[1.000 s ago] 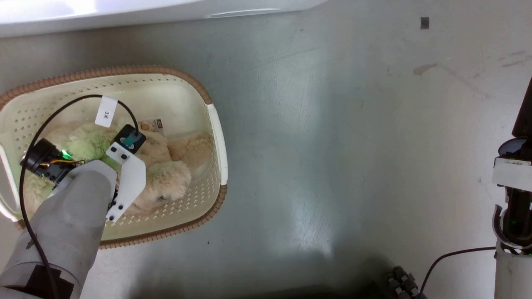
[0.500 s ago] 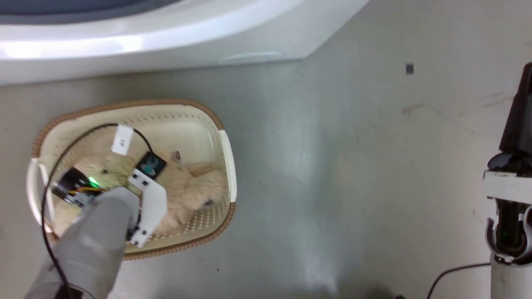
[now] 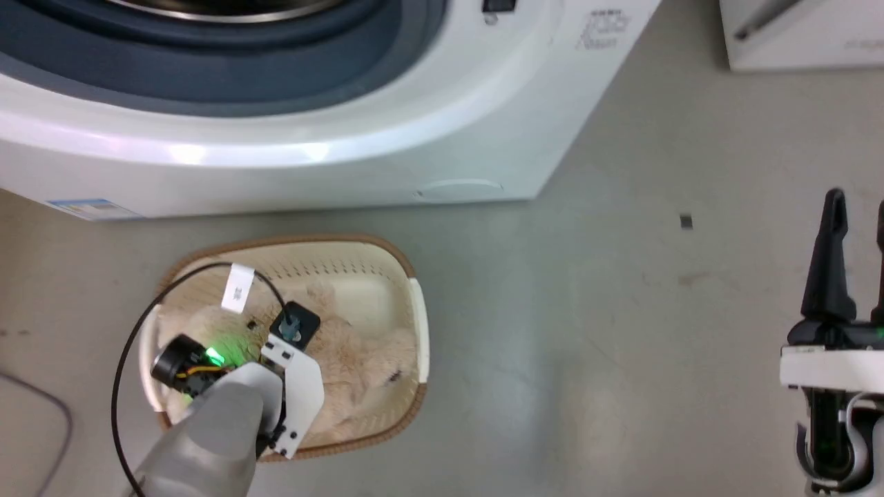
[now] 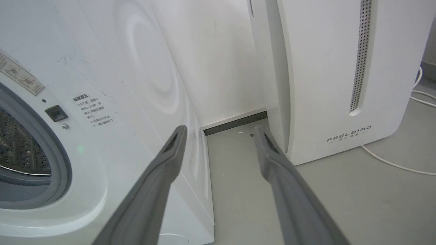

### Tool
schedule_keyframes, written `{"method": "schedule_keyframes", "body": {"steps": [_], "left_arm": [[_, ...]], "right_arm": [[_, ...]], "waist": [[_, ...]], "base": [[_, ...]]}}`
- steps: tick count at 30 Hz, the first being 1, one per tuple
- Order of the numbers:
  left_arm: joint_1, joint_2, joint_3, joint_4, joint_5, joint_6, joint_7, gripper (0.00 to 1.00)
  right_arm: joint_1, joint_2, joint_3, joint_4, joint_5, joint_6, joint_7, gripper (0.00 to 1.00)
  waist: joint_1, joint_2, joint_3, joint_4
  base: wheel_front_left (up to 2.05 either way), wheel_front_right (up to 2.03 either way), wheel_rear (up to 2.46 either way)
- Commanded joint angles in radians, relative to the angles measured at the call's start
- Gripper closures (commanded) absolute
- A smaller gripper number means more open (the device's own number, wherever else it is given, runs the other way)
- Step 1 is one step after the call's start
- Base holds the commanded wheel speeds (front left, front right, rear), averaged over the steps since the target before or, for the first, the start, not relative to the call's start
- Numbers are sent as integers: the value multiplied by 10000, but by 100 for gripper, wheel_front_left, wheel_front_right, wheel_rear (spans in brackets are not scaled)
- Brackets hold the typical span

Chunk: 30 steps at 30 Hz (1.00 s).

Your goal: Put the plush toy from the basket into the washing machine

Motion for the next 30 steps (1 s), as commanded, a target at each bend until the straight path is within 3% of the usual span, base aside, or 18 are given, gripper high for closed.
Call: {"method": "schedule_keyframes", "body": {"steps": [1, 19, 26, 30], "left_arm": [[208, -43, -3, -1, -185, -39, -289, 100], [1142, -712, 266, -266, -1169, 97, -2605, 100], [1318, -623, 525, -1003, -1410, 401, -2824, 100], [1485, -422, 799, -2081, -1515, 663, -2843, 100]], "right_arm": [[216, -4, -25, 73, -109, -7, -47, 0], [1586, -4, -122, 364, -285, -7, -47, 0], [1854, -4, -127, 364, -267, -7, -47, 0], [1945, -4, -119, 353, -257, -7, -47, 0]], "waist": [[0, 0, -668, 372], [0, 0, -2929, 1058], [0, 0, -3315, 1147], [0, 0, -3424, 1171]], "base": [[0, 0, 0], [0, 0, 0], [0, 0, 0], [0, 0, 0]]}}
